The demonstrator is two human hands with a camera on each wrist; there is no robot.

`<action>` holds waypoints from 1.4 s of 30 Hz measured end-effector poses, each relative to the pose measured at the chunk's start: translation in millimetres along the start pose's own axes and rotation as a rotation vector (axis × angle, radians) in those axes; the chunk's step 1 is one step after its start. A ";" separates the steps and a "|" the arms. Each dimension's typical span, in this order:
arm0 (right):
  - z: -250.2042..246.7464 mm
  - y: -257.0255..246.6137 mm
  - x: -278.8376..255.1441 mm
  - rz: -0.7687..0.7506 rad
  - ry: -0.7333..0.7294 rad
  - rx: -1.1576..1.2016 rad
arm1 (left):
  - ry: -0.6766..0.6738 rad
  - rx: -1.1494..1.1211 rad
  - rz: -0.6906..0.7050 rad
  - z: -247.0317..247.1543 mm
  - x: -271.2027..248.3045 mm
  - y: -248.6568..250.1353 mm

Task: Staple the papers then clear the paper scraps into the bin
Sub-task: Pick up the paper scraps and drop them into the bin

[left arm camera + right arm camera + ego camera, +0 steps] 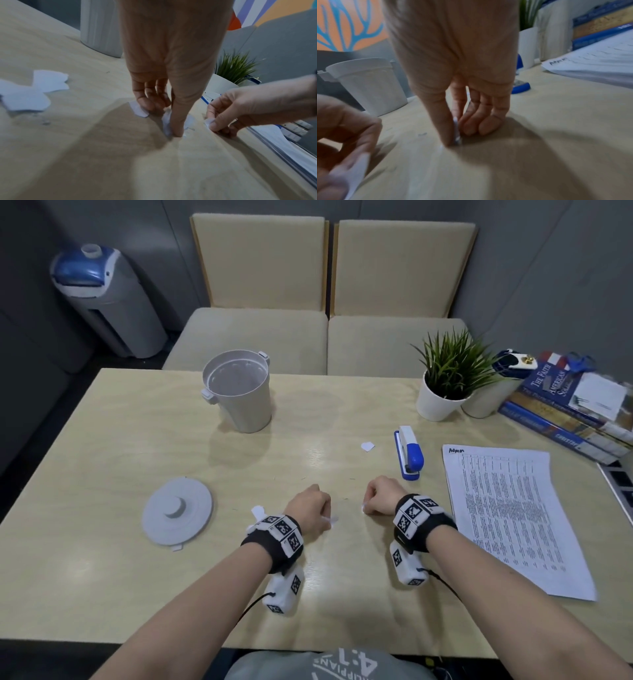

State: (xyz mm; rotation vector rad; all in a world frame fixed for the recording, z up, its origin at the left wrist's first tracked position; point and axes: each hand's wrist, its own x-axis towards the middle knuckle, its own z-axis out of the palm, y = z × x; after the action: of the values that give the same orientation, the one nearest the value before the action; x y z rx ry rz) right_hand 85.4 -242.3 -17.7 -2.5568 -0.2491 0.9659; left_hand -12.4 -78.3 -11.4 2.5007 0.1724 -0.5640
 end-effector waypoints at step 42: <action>-30.4 -56.0 40.2 0.037 0.197 0.221 | -0.025 0.045 -0.024 -27.4 -2.4 -40.6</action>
State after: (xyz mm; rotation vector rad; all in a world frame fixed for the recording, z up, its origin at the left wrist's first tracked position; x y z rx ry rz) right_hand 134.1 -188.6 2.8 -2.4364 -0.0358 0.7037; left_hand -14.5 -29.3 -10.1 2.5372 0.1827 -0.6157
